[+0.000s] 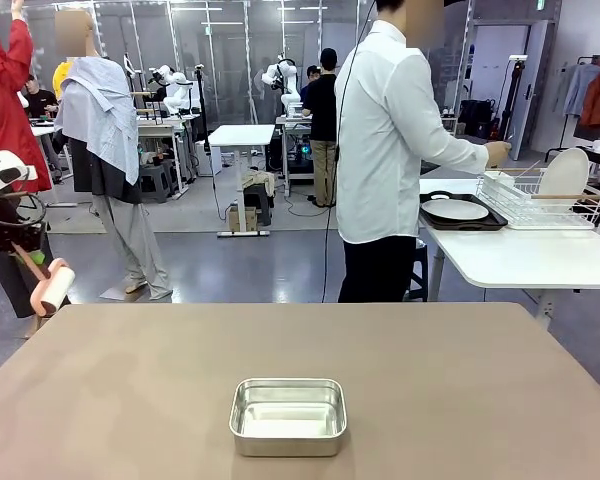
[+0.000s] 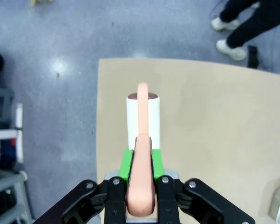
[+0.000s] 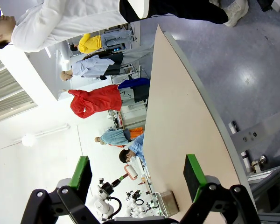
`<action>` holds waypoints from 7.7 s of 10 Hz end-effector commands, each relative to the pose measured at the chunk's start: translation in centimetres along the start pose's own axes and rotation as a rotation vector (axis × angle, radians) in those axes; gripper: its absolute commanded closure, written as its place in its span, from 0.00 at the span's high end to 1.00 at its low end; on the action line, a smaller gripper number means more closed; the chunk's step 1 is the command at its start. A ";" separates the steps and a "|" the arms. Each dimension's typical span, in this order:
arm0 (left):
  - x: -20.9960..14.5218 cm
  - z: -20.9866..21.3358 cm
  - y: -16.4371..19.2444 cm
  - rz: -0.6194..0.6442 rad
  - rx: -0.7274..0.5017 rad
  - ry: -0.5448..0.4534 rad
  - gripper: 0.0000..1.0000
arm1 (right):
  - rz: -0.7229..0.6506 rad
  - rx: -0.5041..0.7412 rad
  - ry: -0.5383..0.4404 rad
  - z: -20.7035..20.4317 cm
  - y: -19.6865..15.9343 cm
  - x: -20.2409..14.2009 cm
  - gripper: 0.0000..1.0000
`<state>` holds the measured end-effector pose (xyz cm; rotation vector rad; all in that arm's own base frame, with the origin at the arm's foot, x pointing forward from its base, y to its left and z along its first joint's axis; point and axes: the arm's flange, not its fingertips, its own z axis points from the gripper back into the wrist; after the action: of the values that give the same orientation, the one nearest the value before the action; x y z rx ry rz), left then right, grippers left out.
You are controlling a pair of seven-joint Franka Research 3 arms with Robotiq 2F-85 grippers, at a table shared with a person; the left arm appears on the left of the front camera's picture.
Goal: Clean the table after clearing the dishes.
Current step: Place the Lint Roller back on top of the Airtight Container.
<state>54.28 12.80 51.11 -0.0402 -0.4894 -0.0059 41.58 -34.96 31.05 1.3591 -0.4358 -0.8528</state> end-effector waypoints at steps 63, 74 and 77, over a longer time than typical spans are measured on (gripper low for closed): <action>2.3 -5.8 -43.4 -1.014 -0.668 0.412 1.00 | 0.004 -0.013 -0.008 -0.1 0.2 -0.4 1.00; -5.8 -5.8 8.3 0.560 -1.074 -0.072 1.00 | 0.004 -0.013 -0.008 -0.1 0.2 -0.4 1.00; -11.5 -6.5 13.5 0.660 -0.979 -0.142 1.00 | 0.004 -0.013 -0.008 -0.1 0.2 -0.4 1.00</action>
<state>48.00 27.23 39.60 -1.1730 -0.5028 0.3833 41.56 -34.95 31.06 1.3587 -0.4362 -0.8534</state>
